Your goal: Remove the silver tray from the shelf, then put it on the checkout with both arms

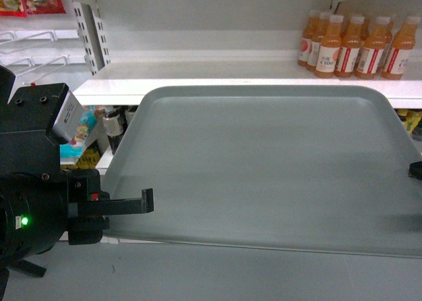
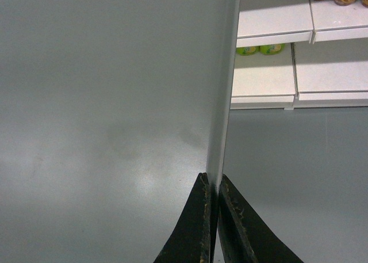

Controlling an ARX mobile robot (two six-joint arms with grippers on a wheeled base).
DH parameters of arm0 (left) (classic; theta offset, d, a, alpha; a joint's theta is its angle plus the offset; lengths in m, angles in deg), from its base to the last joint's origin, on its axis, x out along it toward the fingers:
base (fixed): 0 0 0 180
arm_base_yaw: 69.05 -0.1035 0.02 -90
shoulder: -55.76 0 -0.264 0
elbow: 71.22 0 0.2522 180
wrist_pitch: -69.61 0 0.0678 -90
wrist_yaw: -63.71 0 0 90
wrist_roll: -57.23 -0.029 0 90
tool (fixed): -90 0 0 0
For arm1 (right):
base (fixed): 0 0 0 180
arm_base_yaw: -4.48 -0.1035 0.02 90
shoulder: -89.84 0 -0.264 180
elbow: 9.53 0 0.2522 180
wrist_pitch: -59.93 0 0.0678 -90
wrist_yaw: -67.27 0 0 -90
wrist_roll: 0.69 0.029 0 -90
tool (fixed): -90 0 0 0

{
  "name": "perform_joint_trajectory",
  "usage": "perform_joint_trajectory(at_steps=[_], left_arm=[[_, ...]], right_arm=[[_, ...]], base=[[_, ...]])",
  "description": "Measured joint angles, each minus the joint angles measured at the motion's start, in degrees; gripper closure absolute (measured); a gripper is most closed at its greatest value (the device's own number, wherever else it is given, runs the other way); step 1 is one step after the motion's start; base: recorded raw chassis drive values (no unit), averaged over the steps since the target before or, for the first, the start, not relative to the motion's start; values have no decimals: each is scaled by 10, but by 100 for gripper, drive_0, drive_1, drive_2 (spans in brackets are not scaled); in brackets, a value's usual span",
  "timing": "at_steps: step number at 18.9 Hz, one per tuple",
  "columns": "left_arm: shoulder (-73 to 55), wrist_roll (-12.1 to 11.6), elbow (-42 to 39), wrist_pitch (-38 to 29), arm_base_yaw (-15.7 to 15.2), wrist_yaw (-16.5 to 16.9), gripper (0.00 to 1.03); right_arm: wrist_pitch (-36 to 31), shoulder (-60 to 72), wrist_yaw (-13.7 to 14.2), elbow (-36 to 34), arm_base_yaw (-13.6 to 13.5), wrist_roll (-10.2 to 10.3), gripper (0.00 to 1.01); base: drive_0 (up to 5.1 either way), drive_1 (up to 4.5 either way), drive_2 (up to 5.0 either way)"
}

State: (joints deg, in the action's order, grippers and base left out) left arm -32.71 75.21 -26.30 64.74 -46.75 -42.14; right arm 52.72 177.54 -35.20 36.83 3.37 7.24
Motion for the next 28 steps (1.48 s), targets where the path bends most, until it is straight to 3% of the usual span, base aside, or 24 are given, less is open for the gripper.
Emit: perform_joint_trajectory(at_steps=[28], left_arm=[[0,0,0,-3,0,0,100]], right_arm=[[-2,0,0,0,1,0,98]], base=[[4,-428,437]])
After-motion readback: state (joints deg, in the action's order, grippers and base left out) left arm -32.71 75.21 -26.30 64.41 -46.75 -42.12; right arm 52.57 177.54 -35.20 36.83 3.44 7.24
